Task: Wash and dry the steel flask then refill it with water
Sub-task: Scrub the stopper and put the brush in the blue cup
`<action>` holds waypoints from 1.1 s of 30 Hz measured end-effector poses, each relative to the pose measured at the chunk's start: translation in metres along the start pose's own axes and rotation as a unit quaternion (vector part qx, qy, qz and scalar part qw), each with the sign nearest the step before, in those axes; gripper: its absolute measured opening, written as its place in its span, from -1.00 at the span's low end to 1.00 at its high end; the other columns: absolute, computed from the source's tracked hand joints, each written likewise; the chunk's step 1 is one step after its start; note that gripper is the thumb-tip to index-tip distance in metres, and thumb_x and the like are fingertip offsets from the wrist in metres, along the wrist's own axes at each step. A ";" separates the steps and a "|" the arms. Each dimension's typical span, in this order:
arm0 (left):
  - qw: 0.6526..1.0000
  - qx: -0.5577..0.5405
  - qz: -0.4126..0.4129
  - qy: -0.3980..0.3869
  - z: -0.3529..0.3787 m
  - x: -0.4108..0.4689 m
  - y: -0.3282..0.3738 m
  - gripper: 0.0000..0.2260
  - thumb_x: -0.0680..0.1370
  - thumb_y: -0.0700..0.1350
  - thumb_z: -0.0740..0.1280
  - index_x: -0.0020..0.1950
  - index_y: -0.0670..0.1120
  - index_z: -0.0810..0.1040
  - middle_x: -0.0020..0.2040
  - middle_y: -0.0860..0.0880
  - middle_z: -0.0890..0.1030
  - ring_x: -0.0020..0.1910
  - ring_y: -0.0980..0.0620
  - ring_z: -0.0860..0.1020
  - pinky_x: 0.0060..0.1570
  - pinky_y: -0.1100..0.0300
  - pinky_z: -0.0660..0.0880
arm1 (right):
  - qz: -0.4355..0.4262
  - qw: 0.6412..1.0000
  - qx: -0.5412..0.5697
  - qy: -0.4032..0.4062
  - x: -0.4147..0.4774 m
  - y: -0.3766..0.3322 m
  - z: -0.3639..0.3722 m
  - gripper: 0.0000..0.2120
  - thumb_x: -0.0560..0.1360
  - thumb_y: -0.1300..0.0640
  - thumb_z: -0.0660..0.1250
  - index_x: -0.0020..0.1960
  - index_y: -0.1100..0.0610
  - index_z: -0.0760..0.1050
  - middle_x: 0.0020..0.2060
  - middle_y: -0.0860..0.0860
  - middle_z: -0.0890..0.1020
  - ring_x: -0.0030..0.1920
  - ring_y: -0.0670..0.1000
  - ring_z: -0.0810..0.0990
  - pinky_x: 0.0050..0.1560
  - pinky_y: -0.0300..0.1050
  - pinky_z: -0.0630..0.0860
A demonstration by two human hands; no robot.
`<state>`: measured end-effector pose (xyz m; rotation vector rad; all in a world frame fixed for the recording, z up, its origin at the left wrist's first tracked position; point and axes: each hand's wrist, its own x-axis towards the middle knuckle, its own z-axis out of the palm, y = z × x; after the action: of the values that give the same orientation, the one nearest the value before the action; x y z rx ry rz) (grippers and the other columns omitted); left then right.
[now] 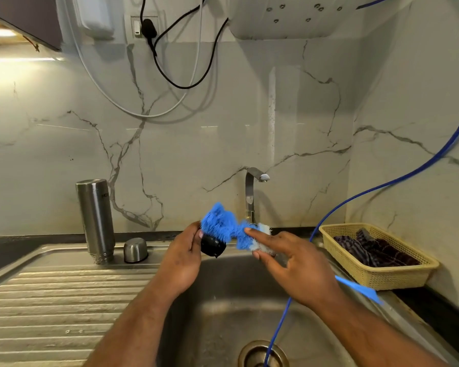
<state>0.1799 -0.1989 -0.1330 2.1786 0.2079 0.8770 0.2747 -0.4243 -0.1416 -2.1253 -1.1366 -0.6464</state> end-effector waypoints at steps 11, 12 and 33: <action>0.992 -0.121 -0.034 0.012 0.001 0.000 0.002 -0.65 0.74 -0.17 0.05 0.22 0.12 0.59 -0.08 0.04 0.64 -0.17 0.13 0.49 -0.02 0.24 0.45 | 0.089 0.993 0.072 -0.010 -0.002 0.000 0.004 -0.56 0.58 -0.27 0.28 0.29 -0.71 0.20 0.13 -0.25 0.63 0.12 -0.21 0.57 0.14 -0.08 0.60; 0.986 -0.159 -0.046 0.012 0.001 0.002 0.001 -0.63 0.74 -0.22 0.05 0.21 0.11 0.60 -0.07 0.00 0.67 -0.15 0.09 0.50 -0.04 0.19 0.46 | 0.091 0.991 0.096 -0.007 -0.001 -0.001 0.003 -0.56 0.58 -0.25 0.30 0.31 -0.68 0.23 0.18 -0.29 0.61 0.18 -0.23 0.56 0.20 -0.08 0.59; 0.722 -0.650 -0.231 0.061 0.007 -0.002 0.035 -0.76 0.67 -0.27 0.14 0.22 -0.25 0.55 0.09 -0.24 0.64 -0.18 0.01 0.51 -0.11 0.14 0.47 | 0.094 0.949 0.301 -0.031 -0.003 -0.027 0.002 -0.59 0.60 -0.07 0.35 0.39 -0.41 0.42 0.20 -0.38 0.60 0.17 -0.34 0.56 0.09 -0.40 0.53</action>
<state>0.1782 -0.2282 -0.1122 0.6782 0.1155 0.5465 0.2502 -0.4129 -0.1367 -1.6993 -0.9864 -0.1137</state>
